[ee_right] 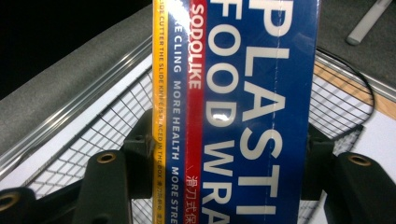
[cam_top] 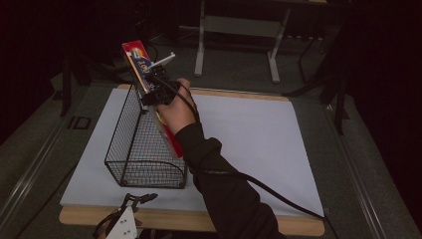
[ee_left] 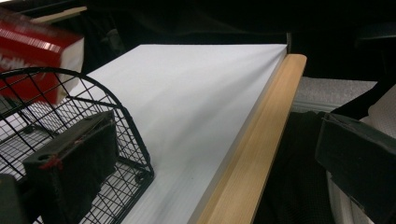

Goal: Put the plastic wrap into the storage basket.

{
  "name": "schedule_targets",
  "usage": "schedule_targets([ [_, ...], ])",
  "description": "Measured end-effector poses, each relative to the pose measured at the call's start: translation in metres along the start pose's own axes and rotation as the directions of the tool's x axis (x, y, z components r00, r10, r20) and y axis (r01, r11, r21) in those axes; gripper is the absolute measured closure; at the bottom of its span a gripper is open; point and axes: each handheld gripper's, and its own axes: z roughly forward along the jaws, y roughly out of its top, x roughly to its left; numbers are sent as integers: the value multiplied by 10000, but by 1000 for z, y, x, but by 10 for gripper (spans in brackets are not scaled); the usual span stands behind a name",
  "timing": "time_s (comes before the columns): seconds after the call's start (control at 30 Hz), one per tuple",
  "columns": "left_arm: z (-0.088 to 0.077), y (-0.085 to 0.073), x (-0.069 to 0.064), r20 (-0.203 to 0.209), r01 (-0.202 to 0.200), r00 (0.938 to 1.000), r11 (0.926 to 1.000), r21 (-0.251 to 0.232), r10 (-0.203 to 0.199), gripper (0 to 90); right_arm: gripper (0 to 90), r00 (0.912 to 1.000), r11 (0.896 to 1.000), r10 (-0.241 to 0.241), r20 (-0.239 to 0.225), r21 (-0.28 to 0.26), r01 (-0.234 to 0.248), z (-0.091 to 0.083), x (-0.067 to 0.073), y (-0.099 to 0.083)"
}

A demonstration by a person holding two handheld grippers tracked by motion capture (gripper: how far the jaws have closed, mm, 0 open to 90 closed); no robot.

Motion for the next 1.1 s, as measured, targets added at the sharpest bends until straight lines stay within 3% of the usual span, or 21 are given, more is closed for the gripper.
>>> schedule_targets([
  [0.17, 0, 0, 1, -3, 32, 10000, 10000, -8, -32, 0, 395, 9994, 9994, 323, -134, -112, -324, 13, 4, -7],
  [0.33, 0, 0, 0, 34, 17, 10000, 10000, 9, -17, 0, 394, 9983, 9983, 578, 20, 81, -578, 35, 4, -19],
  [0.53, 0, 0, 0, 52, 14, 10000, 10000, -3, -14, 0, 394, 9976, 9973, 656, -204, 350, -648, 55, 3, -30],
  [0.63, -1, 0, 1, 58, -1, 10000, 10000, -17, 1, 0, 394, 9986, 9974, 517, 117, 499, -522, 63, 6, -34],
  [0.73, -1, 0, 1, 58, -9, 10000, 10000, -12, 9, 0, 393, 9968, 9945, 766, 232, 702, -781, 70, 3, -38],
  [0.83, -1, -1, 1, 87, 10, 10000, 10000, 7, -10, 0, 392, 9953, 9933, 708, 668, 865, -765, 78, 0, -43],
  [0.93, 0, -1, 1, 94, 8, 10000, 10000, 15, -8, 0, 391, 9948, 9901, 901, 482, 1033, -947, 83, -3, -47],
  [1.1, 0, -1, 1, 92, 4, 10000, 10000, 19, -4, 0, 386, 9955, 9878, 675, 662, 1359, -760, 91, 0, -50],
])
